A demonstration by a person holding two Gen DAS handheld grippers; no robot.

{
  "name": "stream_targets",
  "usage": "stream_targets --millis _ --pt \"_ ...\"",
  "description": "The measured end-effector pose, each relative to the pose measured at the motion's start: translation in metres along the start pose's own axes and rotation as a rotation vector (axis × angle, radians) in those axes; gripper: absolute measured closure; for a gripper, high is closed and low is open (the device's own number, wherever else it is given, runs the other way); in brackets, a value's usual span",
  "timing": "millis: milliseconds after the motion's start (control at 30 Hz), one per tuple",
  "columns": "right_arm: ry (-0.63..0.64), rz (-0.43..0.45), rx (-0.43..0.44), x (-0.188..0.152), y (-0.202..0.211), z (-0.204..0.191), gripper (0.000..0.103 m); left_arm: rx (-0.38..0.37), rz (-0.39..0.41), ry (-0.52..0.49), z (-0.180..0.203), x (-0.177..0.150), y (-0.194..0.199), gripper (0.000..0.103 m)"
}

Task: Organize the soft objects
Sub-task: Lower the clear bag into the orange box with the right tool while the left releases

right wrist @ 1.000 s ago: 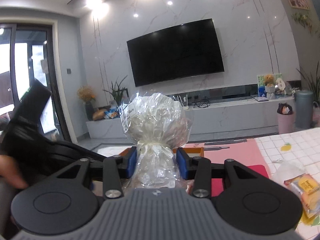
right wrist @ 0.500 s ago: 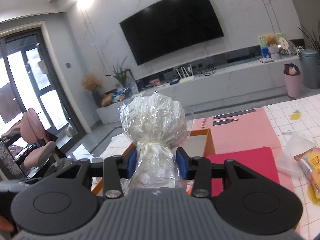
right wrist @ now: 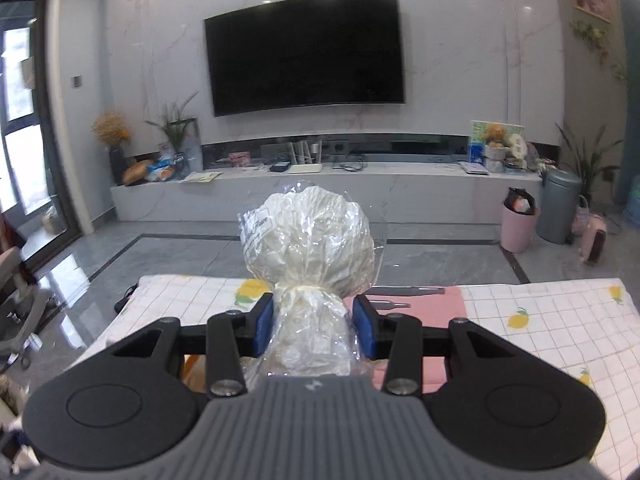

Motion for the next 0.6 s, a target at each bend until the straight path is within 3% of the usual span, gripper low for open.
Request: stream_targets --millis 33,167,267,333,600 --pt "-0.008 0.029 -0.034 0.003 0.002 -0.004 0.061 0.015 0.009 -0.014 -0.002 0.000 0.000 0.014" --pt "-0.065 0.092 0.001 0.023 0.008 -0.014 0.061 0.027 -0.001 -0.013 -0.011 0.000 0.000 0.014" --pt "0.062 0.097 -0.052 0.029 -0.001 -0.039 0.061 0.008 -0.024 0.015 -0.016 0.001 -0.003 0.014" --pt "0.091 0.036 -0.044 0.025 -0.015 -0.047 0.061 0.003 -0.025 0.017 -0.017 0.001 -0.003 0.014" --pt "-0.073 -0.278 -0.014 -0.020 -0.104 -0.021 0.061 -0.094 -0.074 0.016 -0.017 -0.001 -0.007 0.014"
Point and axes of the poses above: each gripper's, at about its wrist camera, not at the fingertips, and y roughly against the way its jaws point, z to its right, x to its top, the point moved 1 cm from there along -y, roughly the way its jaws point, and after that the axes turned 4 degrees about x, right-handed, at the moved point
